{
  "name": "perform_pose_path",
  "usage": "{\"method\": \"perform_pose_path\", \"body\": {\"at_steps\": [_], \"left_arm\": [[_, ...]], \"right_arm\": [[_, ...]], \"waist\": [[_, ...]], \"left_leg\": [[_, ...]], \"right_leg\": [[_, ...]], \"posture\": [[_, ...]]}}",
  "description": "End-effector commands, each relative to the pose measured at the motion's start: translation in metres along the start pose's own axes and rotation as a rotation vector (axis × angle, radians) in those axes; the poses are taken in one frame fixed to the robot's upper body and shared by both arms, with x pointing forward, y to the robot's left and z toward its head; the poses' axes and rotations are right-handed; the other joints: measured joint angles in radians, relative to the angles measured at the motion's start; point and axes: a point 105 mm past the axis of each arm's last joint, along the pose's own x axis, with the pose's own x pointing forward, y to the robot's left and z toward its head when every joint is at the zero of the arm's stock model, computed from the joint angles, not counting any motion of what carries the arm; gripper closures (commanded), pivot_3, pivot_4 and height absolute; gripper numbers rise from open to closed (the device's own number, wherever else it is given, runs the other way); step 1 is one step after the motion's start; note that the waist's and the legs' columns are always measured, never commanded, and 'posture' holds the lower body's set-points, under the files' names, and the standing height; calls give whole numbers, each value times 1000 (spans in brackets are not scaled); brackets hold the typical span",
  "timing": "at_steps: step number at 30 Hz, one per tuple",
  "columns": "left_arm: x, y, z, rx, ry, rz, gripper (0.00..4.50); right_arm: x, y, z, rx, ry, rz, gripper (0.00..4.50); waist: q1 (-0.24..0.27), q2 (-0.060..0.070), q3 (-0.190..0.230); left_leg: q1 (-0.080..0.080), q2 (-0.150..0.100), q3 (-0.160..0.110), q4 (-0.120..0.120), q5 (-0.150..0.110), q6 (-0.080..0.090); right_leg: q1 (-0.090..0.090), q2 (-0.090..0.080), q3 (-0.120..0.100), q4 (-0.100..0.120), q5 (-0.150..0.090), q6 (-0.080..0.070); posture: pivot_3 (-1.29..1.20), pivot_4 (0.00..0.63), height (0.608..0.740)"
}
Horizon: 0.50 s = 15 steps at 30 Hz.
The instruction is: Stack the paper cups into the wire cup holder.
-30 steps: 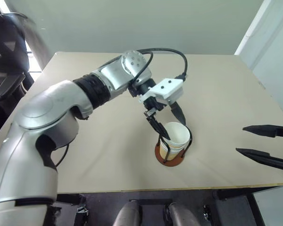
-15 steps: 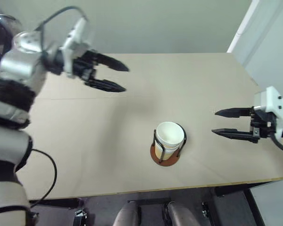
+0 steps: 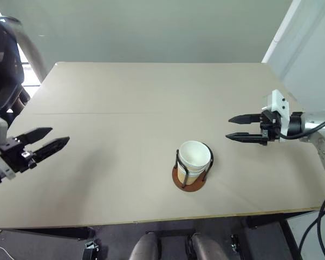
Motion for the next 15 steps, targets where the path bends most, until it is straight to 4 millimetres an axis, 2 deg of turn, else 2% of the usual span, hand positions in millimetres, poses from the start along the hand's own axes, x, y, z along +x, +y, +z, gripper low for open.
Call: {"method": "perform_pose_path", "body": {"at_steps": [1, 5, 8, 10, 15], "left_arm": [[-10, -1, 4, 51, -15, 85, 1073], [-13, 1, -3, 47, -45, 156, 1073], [-7, 0, -6, 20, -78, 191, 1073], [-3, 7, -6, 6, -123, 244, 1073], [20, 13, -9, -17, -172, 268, 1073]], "right_arm": [[2, -5, 5, -42, 4, 6, 1820], [7, -2, 4, -36, -7, 10, 1820], [12, -3, 1, -30, -19, -11, 1820], [16, -3, 1, -28, -27, -20, 1820], [20, 1, 1, -16, -36, 12, 1820]], "waist": [[-1, 0, 0], [-4, 0, 1], [-9, -1, 1], [-11, -1, 2], [-10, -1, 2]], "left_leg": [[1, 0, 0, -1, -2, 3], [4, 1, -1, -2, 1, -1], [7, 2, -3, -3, 4, -3], [7, 2, -3, -3, 6, -4], [7, 2, -3, -3, 9, -4]], "right_leg": [[0, 0, 0, 1, 1, -2], [-2, 1, -1, 8, 2, -8], [0, 3, -1, 9, 4, -11], [0, 4, -1, 9, 6, -13], [-1, 4, -1, 9, 9, -12]], "posture": [[0, 150, 740], [0, 150, 740], [0, 150, 740], [0, 150, 740], [0, 150, 740]]}}
